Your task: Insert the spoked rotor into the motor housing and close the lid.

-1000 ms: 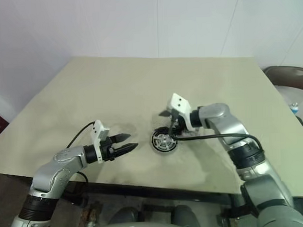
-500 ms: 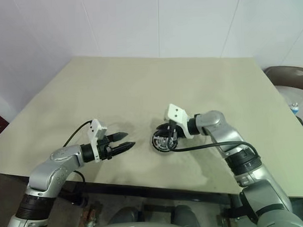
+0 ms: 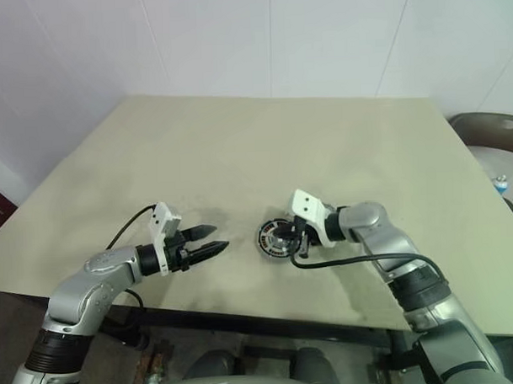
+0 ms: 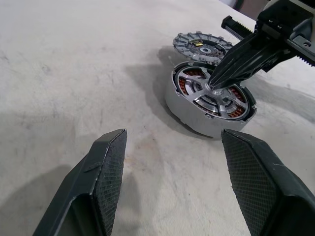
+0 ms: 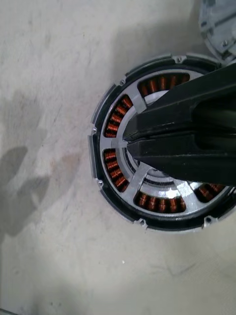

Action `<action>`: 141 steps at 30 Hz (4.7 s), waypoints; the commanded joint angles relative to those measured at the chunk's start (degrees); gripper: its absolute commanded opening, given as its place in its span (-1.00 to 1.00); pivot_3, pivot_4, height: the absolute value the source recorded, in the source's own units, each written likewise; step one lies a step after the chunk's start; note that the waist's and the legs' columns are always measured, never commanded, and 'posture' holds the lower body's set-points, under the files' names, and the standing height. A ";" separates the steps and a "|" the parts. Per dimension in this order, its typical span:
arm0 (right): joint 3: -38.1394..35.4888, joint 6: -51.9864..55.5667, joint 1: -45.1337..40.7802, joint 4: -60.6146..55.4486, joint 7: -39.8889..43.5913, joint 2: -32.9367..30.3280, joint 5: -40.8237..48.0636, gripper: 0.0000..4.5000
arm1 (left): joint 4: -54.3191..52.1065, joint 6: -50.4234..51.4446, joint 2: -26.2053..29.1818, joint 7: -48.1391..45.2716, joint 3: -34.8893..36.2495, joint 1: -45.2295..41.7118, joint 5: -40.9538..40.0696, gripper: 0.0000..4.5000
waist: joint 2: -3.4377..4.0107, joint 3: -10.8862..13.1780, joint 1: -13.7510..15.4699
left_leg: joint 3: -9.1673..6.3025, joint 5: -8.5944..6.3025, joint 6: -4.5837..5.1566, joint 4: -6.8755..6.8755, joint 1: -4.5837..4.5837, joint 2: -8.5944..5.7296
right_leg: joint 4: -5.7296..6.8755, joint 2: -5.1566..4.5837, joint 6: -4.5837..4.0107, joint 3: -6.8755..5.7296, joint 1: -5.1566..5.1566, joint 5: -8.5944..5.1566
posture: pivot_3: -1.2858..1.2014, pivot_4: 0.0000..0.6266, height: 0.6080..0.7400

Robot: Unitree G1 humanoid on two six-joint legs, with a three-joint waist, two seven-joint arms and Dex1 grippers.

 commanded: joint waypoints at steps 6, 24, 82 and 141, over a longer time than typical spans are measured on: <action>-4.48 7.39 -2.37 0.35 -1.79 3.65 6.22 -0.98 | -1.92 -0.13 0.68 -0.23 1.49 -1.20 -1.01 0.45 | -0.05 -0.01 -0.21 | 0.00 0.00 0.00 0.02 0.10 0.00 | -0.03 0.01 -0.02 0.00 0.15 -0.01 | 0.03 -1.00 1.00; -2.05 9.40 -2.37 -1.35 -1.66 2.21 7.01 -0.98 | -1.58 -0.58 0.82 -0.71 1.38 -0.54 -0.80 0.45 | 0.01 0.02 -0.30 | 0.01 0.01 -0.02 -0.07 -0.09 0.00 | -0.04 -0.04 -0.01 0.00 -0.12 0.02 | 0.03 -1.00 1.00; 11.33 -66.23 -25.80 17.67 27.60 -9.16 -12.69 -0.16 | 0.89 -2.46 -0.60 -3.28 0.38 -3.20 0.58 0.45 | 0.14 0.15 -0.20 | 0.03 0.03 -0.03 -0.03 0.10 0.12 | -0.05 0.23 0.06 0.00 0.08 0.04 | 0.03 -1.00 1.00; 22.99 -6.58 -28.49 3.92 30.83 -7.91 -8.48 -0.99 | 0.79 -1.88 -2.12 -0.82 -0.18 -3.37 0.42 0.45 | 0.15 0.15 -1.18 | -0.04 0.15 -0.25 -0.04 -0.02 0.12 | 0.17 0.11 -0.08 0.04 -0.18 0.02 | 0.03 -1.00 1.00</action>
